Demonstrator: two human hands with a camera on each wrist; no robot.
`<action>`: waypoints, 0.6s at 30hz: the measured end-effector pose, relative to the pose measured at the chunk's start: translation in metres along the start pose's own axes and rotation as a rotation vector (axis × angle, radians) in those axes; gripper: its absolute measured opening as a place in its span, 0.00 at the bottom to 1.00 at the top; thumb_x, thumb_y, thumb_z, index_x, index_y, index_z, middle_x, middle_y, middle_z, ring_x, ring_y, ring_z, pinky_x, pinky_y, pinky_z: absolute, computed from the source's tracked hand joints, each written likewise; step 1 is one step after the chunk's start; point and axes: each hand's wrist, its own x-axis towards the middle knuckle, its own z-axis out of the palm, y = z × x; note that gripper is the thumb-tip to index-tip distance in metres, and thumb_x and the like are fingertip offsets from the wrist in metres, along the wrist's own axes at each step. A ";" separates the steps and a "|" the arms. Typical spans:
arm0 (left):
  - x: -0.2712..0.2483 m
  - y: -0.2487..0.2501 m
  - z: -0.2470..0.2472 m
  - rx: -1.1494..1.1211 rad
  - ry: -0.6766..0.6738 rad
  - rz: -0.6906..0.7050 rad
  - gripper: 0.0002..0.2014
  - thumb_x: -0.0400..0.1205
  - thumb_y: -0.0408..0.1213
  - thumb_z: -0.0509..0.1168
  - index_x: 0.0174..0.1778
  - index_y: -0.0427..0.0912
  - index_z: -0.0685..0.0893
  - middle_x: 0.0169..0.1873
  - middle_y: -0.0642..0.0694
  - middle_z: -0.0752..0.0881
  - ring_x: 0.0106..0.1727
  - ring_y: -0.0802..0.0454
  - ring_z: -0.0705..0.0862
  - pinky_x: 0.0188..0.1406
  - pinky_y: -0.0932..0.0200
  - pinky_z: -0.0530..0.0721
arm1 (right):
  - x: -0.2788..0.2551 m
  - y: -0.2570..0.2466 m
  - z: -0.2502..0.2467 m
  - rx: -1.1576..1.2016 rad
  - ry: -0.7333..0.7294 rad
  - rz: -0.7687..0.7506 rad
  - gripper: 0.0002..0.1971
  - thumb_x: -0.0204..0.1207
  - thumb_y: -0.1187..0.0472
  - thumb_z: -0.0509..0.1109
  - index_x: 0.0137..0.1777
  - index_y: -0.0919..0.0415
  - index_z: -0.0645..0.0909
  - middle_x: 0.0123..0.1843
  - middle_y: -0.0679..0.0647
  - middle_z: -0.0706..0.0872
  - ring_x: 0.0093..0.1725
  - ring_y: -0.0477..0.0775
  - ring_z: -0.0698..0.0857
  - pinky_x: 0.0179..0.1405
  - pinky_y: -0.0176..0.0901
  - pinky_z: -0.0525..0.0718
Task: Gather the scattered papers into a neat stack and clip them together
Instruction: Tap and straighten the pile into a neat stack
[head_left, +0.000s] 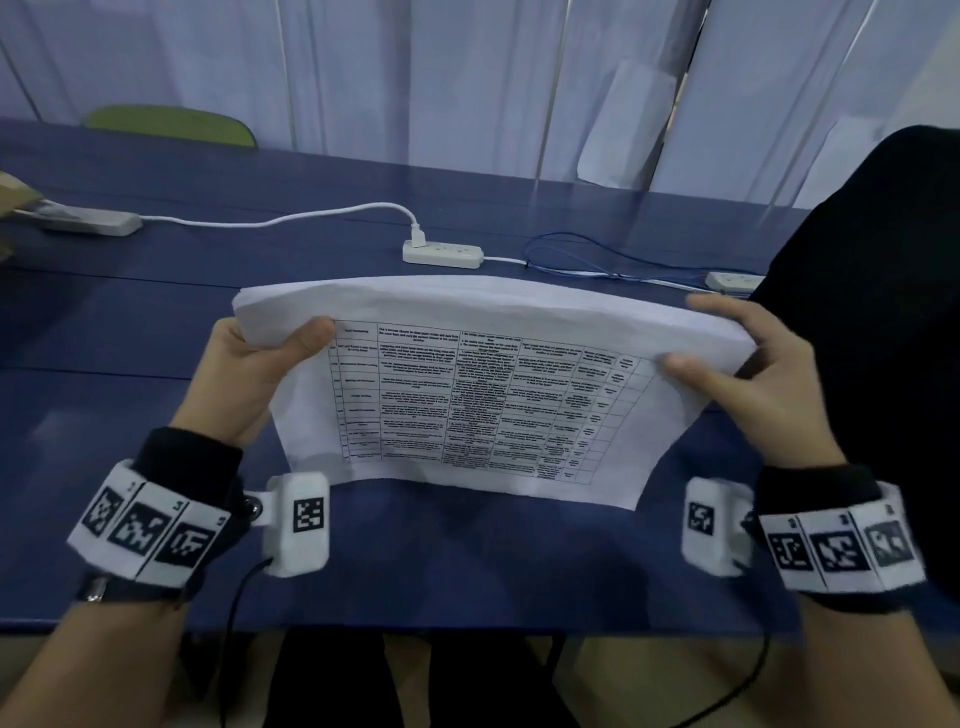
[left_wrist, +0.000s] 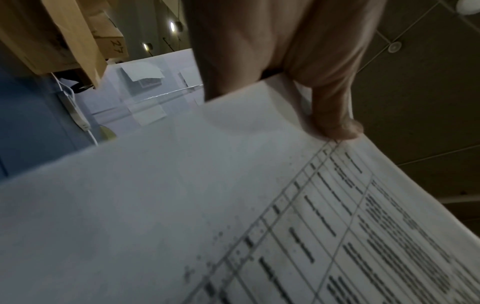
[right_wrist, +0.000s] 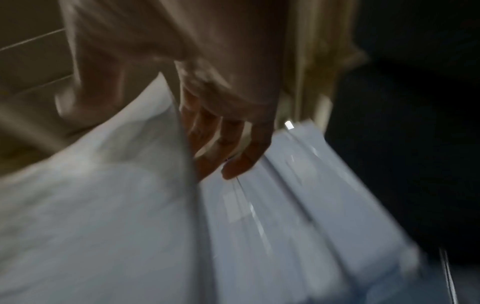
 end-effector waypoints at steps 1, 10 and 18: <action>0.001 0.001 0.000 0.013 -0.003 0.012 0.21 0.48 0.59 0.81 0.33 0.53 0.93 0.34 0.60 0.93 0.39 0.65 0.90 0.42 0.70 0.87 | 0.004 -0.003 -0.004 -0.159 -0.008 -0.015 0.19 0.58 0.55 0.81 0.49 0.44 0.82 0.40 0.29 0.88 0.41 0.29 0.83 0.43 0.24 0.81; 0.019 0.033 0.054 0.318 -0.291 0.184 0.12 0.68 0.38 0.72 0.30 0.65 0.90 0.30 0.71 0.89 0.36 0.75 0.86 0.42 0.77 0.82 | 0.054 -0.060 0.061 -0.797 -0.502 -0.016 0.07 0.67 0.46 0.74 0.43 0.45 0.84 0.40 0.52 0.86 0.48 0.56 0.84 0.56 0.49 0.76; 0.046 0.032 0.027 0.620 0.052 0.150 0.19 0.57 0.53 0.80 0.30 0.42 0.87 0.22 0.53 0.86 0.26 0.64 0.79 0.29 0.61 0.81 | 0.051 -0.022 0.066 -0.145 -0.174 -0.029 0.19 0.76 0.58 0.70 0.25 0.60 0.70 0.18 0.43 0.64 0.19 0.42 0.61 0.22 0.37 0.59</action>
